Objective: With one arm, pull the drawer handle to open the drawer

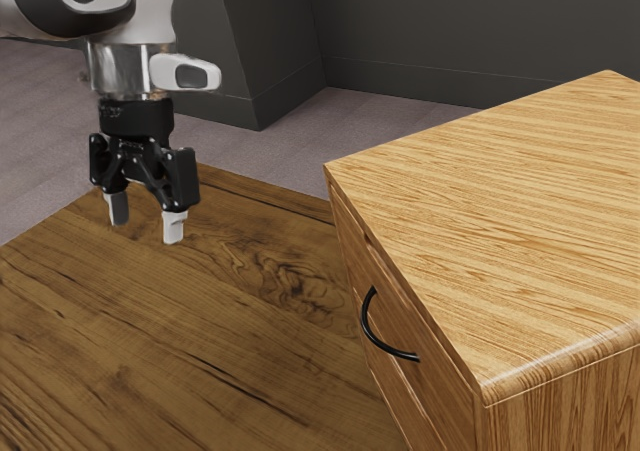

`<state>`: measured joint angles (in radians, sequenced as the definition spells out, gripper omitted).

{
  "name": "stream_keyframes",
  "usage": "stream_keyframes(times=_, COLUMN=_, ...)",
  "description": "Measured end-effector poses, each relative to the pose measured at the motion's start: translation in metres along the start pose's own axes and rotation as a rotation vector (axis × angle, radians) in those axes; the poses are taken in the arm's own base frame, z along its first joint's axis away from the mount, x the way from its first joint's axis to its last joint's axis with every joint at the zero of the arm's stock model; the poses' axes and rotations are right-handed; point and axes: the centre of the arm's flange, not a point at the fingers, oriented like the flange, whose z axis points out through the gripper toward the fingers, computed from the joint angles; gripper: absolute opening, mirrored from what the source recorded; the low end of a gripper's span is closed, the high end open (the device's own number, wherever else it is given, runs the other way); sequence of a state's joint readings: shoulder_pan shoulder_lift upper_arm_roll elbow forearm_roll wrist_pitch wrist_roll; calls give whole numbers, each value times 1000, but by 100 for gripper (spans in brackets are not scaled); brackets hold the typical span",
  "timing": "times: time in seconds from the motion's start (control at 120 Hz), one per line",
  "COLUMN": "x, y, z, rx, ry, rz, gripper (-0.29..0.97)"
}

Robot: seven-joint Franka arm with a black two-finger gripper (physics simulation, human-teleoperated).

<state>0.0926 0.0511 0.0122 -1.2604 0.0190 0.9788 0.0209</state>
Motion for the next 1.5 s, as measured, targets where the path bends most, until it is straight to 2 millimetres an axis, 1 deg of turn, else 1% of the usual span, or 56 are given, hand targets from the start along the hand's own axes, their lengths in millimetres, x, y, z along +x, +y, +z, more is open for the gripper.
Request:
stream_keyframes(times=0.058, x=11, y=-14, z=-6, rx=-8, ry=83, rz=-22, gripper=68)
stream_keyframes(times=0.108, x=17, y=-22, z=-10, rx=-12, ry=140, rz=-33, gripper=68)
stream_keyframes(times=0.158, x=21, y=-25, z=-15, rx=-12, ry=185, rz=-34, gripper=68)
stream_keyframes(times=0.217, x=23, y=-22, z=-21, rx=-16, ry=230, rz=-26, gripper=68)
stream_keyframes(times=0.242, x=15, y=-20, z=-31, rx=-18, ry=261, rz=-23, gripper=68)
stream_keyframes(times=0.267, x=0, y=-19, z=-48, rx=-18, ry=308, rz=-25, gripper=68)
stream_keyframes(times=0.283, x=-15, y=-18, z=-62, rx=-16, ry=346, rz=-33, gripper=68)
stream_keyframes(times=0.3, x=-35, y=-16, z=-76, rx=-19, ry=387, rz=-46, gripper=68)
stream_keyframes(times=0.317, x=-51, y=-14, z=-86, rx=-28, ry=418, rz=-62, gripper=68)
stream_keyframes(times=0.342, x=-67, y=-10, z=-96, rx=-45, ry=448, rz=-89, gripper=68)
stream_keyframes(times=0.358, x=-73, y=-8, z=-100, rx=-57, ry=459, rz=-111, gripper=68)
stream_keyframes(times=0.383, x=-77, y=-1, z=-103, rx=-71, ry=467, rz=-146, gripper=68)
stream_keyframes(times=0.417, x=-73, y=11, z=-103, rx=-89, ry=470, rz=-194, gripper=68)
stream_keyframes(times=0.508, x=-38, y=50, z=-92, rx=-129, ry=452, rz=-326, gripper=68)
stream_keyframes(times=0.567, x=-29, y=72, z=-89, rx=-134, ry=461, rz=-407, gripper=68)
stream_keyframes(times=0.617, x=-27, y=91, z=-90, rx=-144, ry=481, rz=-466, gripper=68)
stream_keyframes(times=0.692, x=-35, y=117, z=-95, rx=-166, ry=518, rz=-542, gripper=68)
stream_keyframes(times=0.75, x=-40, y=139, z=-94, rx=-187, ry=527, rz=-586, gripper=68)
stream_keyframes(times=0.783, x=-49, y=148, z=-88, rx=-193, ry=528, rz=-616, gripper=68)
stream_keyframes(times=0.808, x=-57, y=150, z=-78, rx=-195, ry=530, rz=-646, gripper=68)
stream_keyframes(times=0.867, x=-70, y=128, z=-34, rx=-202, ry=533, rz=-765, gripper=68)
stream_keyframes(times=0.908, x=-77, y=119, z=-4, rx=-226, ry=540, rz=-824, gripper=68)
stream_keyframes(times=0.975, x=-86, y=114, z=29, rx=-282, ry=572, rz=-886, gripper=68)
stream_keyframes(times=1.025, x=-90, y=115, z=47, rx=-330, ry=600, rz=-919, gripper=68)
stream_keyframes(times=1.058, x=-92, y=121, z=52, rx=-363, ry=625, rz=-929, gripper=68)
stream_keyframes(times=1.133, x=-101, y=138, z=55, rx=-429, ry=684, rz=-939, gripper=68)
stream_keyframes(times=1.175, x=-109, y=152, z=65, rx=-450, ry=717, rz=-936, gripper=68)
stream_keyframes(times=1.225, x=-115, y=163, z=76, rx=-472, ry=742, rz=-941, gripper=68)
stream_keyframes(times=1.325, x=-118, y=184, z=92, rx=-514, ry=771, rz=-948, gripper=68)
stream_keyframes(times=1.367, x=-119, y=192, z=94, rx=-533, ry=782, rz=-948, gripper=68)
stream_keyframes(times=1.45, x=-120, y=203, z=94, rx=-576, ry=796, rz=-956, gripper=68)
stream_keyframes(times=1.5, x=-119, y=208, z=99, rx=-589, ry=799, rz=-961, gripper=68)
